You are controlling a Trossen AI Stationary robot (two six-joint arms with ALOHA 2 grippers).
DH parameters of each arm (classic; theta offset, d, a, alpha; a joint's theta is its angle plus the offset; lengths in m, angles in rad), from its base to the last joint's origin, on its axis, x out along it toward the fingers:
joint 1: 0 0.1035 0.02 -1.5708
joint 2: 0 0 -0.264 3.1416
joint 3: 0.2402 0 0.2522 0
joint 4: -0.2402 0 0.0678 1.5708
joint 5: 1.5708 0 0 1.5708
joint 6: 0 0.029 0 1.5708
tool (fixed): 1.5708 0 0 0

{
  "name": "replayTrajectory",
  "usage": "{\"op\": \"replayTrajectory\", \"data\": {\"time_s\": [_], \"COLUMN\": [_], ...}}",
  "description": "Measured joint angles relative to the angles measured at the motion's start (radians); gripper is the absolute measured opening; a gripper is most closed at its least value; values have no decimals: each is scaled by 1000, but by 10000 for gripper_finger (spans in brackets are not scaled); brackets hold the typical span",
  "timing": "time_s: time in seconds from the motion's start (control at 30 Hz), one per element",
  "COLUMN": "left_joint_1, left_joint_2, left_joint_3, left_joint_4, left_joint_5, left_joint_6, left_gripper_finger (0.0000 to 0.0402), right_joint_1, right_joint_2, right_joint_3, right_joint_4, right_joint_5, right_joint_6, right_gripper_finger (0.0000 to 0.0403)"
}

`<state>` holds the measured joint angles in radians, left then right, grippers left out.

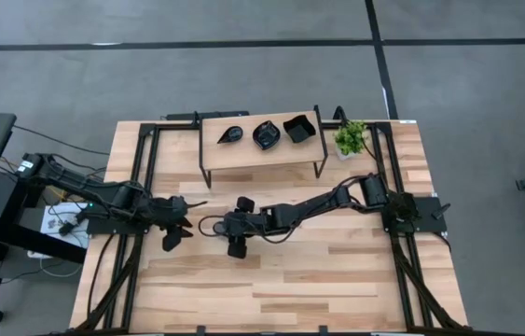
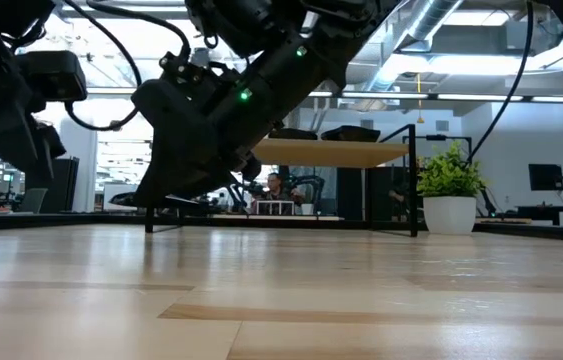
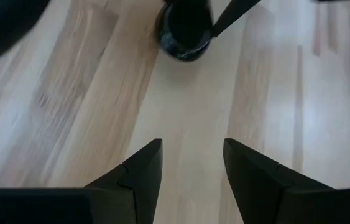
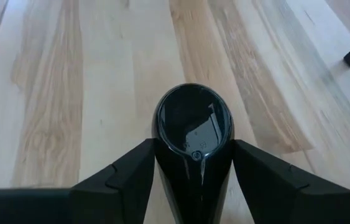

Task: Pick & Place Mini shaped plates
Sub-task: Stack the black drop shaped plate on the black drop shaped plate on the shelf

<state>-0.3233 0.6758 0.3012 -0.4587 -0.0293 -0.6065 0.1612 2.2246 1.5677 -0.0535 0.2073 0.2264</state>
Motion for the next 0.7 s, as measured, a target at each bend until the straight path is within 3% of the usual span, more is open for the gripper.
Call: {"op": "replayTrajectory", "data": {"time_s": [0.5,0.7], "left_joint_1": [0,0], "left_joint_2": [0,0], "left_joint_3": [0,0], "left_joint_4": [-50,-50], "left_joint_5": [30,29], "left_joint_6": [-12,-140], "left_gripper_finger": [172,172], "right_joint_1": [-1,0], "right_joint_2": [-1,-1], "right_joint_3": [102,129], "right_joint_4": [-37,-74], "right_joint_5": [0,0], "right_joint_6": [-25,-33], "right_gripper_finger": [206,208]}}
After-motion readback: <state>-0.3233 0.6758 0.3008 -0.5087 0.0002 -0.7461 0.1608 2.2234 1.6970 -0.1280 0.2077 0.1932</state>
